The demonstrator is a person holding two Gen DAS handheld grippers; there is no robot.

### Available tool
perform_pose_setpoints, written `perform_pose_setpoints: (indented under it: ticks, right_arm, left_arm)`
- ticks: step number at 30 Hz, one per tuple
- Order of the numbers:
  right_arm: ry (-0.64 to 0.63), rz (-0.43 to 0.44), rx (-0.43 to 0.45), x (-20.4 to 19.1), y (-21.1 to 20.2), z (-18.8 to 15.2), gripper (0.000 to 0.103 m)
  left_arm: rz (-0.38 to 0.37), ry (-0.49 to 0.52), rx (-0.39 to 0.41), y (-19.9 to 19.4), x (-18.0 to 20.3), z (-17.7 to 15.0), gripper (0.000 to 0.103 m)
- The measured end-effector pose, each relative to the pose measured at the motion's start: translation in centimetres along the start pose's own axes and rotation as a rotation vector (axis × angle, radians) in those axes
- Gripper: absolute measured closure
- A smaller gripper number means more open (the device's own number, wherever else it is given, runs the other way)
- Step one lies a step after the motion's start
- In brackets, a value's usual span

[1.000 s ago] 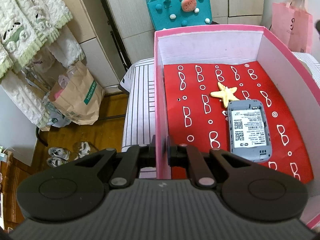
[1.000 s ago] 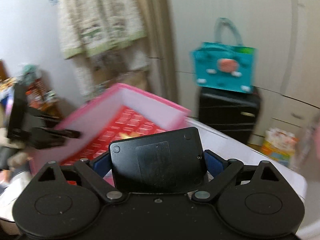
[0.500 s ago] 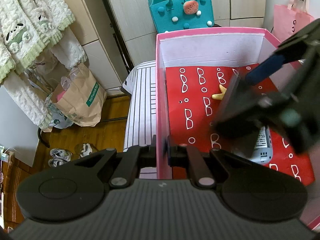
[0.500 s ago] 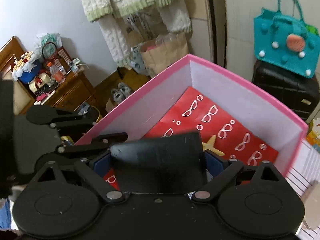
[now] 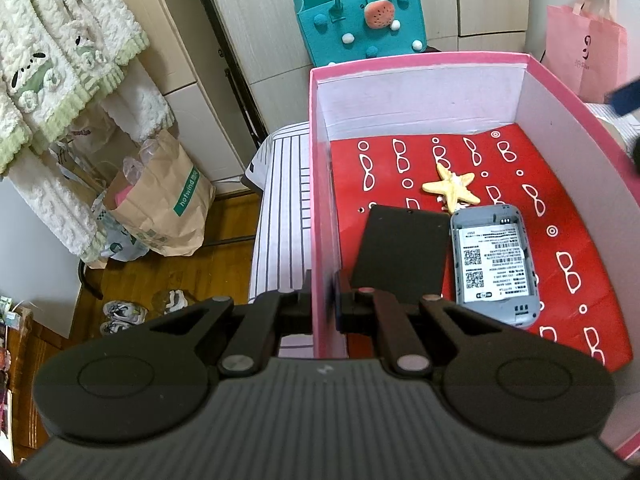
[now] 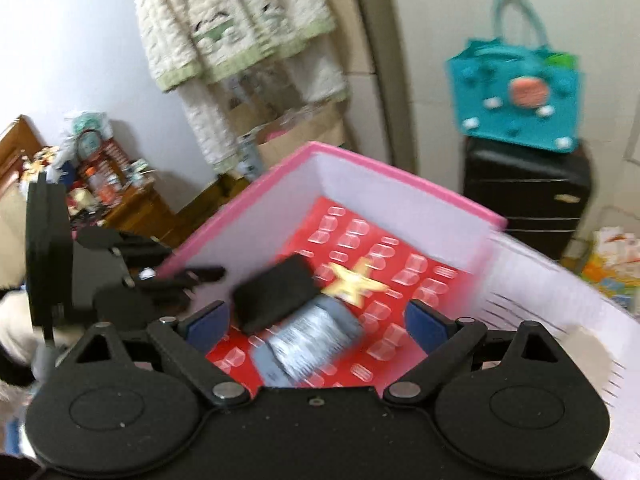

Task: Organize rigid objects
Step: 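Place the black case into the pink box beside the grey router, then grasp the white wifi router with the right gripper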

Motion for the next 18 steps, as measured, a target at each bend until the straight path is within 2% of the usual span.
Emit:
perform_pose_setpoints:
  ticks: [4, 9, 15, 18]
  right_arm:
    - [0.003, -0.112, 0.045, 2.7, -3.9, -3.3, 0.006]
    - [0.074, -0.236, 0.045, 7.5, -6.4, -8.1, 0.006]
    - [0.169, -0.255, 0.012, 11.0, -5.2, -12.7, 0.006]
    - [0.135, -0.265, 0.022, 11.5, -3.7, -13.5, 0.006]
  left_arm:
    - [-0.002, -0.007, 0.007, -0.1, 0.0, -0.1, 0.096]
    - [-0.002, -0.004, 0.007, -0.1, 0.2, -0.1, 0.096]
    - [-0.001, -0.001, 0.008, -0.2, 0.2, 0.0, 0.096]
    - [-0.001, 0.0, 0.008, -0.2, 0.2, 0.0, 0.096]
Point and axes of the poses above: each gripper's, at about its wrist camera, not at the fingertips, and y roughly the way its jaws point, x to its right, z to its top, the point moved 4 cm from there along y, roughly the way its jaws point, and after that the axes turned 1 degree about z, right-handed, at the moved point
